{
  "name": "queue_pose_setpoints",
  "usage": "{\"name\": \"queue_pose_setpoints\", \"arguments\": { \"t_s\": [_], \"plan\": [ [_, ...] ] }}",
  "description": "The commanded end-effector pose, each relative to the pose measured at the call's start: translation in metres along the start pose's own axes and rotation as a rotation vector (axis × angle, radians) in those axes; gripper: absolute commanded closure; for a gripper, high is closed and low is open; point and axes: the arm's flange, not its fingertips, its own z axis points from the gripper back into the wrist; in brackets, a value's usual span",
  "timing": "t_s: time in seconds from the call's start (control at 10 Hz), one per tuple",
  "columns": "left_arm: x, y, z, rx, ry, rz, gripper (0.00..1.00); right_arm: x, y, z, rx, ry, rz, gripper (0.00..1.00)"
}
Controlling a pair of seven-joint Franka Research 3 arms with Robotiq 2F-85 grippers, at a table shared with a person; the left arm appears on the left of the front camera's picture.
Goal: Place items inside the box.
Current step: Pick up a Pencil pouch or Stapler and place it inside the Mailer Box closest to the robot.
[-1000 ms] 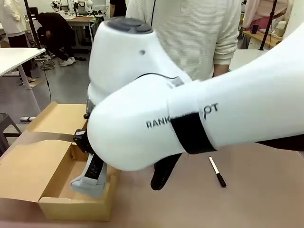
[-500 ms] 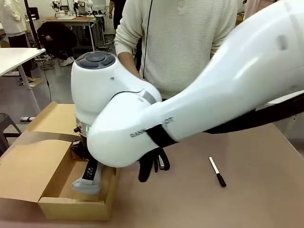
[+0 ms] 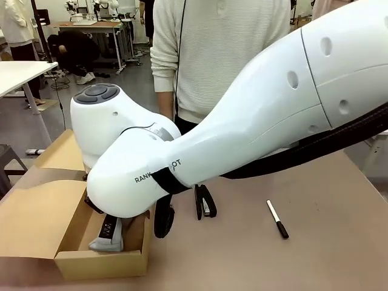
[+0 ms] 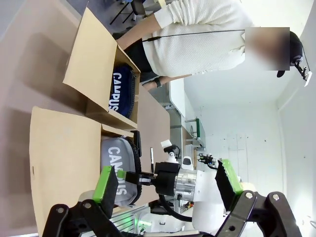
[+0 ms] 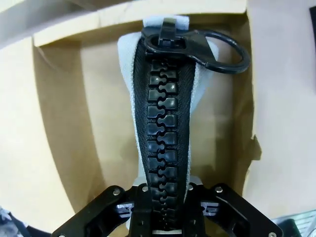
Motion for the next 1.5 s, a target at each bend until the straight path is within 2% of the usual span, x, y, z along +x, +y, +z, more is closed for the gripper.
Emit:
{"name": "queue_pose_setpoints", "arguments": {
  "t_s": [0.0,0.6,0.7,0.8,0.9,1.1,1.2,1.3,1.4],
  "plan": [
    [0.0,-0.001,-0.001,-0.027,-0.01,-0.016,0.0,-0.002,-0.004,0.002,-0.016,0.004,-0.033,0.92],
    [0.0,-0.001,-0.001,-0.027,-0.01,-0.016,0.0,0.0,-0.027,-0.01,-0.027,0.034,0.02,0.92],
    [0.0,-0.001,-0.001,-0.027,-0.01,-0.016,0.0,0.0,-0.027,-0.01,-0.02,0.048,0.026,0.54],
    [0.0,-0.001,-0.001,-0.027,-0.01,-0.016,0.0,0.001,-0.028,-0.01,-0.016,0.051,0.037,0.32],
    [0.0,-0.001,-0.001,-0.027,-0.01,-0.016,0.0,0.001,-0.029,-0.007,-0.004,0.051,0.039,0.0],
    [0.0,-0.001,-0.001,-0.027,-0.01,-0.016,0.0,0.003,-0.035,0.002,0.014,0.041,0.037,0.0],
    [0.0,-0.001,-0.001,-0.027,-0.01,-0.016,0.0,0.004,-0.038,0.007,0.022,0.035,0.041,0.08],
    [0.0,-0.001,-0.001,-0.027,-0.01,-0.016,0.0,0.004,-0.042,0.016,0.024,0.041,0.064,0.0],
    [0.0,-0.001,-0.001,-0.027,-0.01,-0.016,0.0,0.004,-0.047,0.027,0.038,0.042,0.08,0.0]
  ]
}}
